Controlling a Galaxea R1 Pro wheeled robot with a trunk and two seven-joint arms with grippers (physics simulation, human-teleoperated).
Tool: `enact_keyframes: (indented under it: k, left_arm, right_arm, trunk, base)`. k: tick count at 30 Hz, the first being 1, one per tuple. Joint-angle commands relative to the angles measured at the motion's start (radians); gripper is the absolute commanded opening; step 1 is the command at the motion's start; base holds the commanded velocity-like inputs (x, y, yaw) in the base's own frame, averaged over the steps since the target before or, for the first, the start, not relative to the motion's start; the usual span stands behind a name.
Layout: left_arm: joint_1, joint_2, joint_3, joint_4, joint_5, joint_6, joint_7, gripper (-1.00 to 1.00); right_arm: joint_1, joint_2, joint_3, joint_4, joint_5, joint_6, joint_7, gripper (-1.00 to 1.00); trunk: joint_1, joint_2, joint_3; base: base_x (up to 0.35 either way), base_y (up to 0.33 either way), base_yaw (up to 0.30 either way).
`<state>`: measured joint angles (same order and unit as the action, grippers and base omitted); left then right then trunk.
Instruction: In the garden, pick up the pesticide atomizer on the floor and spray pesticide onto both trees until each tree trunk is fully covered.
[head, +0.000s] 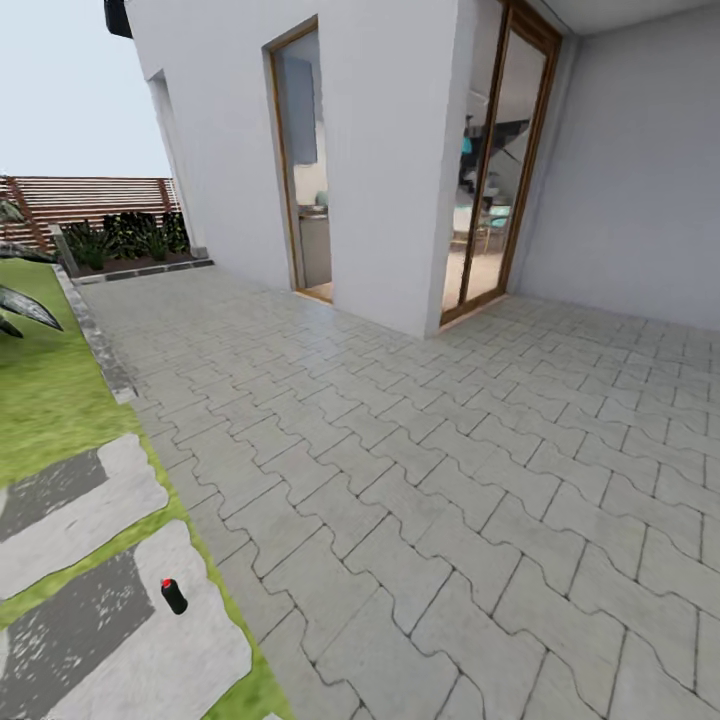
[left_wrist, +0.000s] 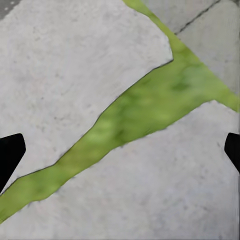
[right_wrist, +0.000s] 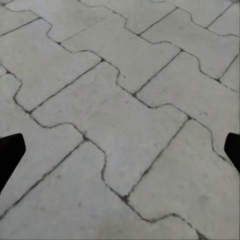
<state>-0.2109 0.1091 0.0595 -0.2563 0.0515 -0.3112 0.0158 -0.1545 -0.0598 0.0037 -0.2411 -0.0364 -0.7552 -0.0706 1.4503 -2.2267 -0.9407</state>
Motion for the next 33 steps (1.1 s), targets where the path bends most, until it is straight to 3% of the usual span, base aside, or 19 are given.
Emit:
enact_keyframes:
  k: [1,33]
  left_arm:
    - [-0.001,0.000,0.000,0.001,0.005,-0.003,0.000,1.00]
    - [-0.001,0.000,0.000,0.000,0.005,-0.003,-0.001,1.00]
  right_arm:
    - [0.000,0.000,0.001,0.000,-0.003,-0.003,0.000,1.00]
    - [0.000,0.000,0.000,0.000,-0.003,-0.003,0.000,1.00]
  trunk:
    - [0.000,0.000,-0.001]
    - [0.000,0.000,-0.001]
  base:
    - [0.229,-0.214,0.276]
    - [0.195,-0.231,0.277]
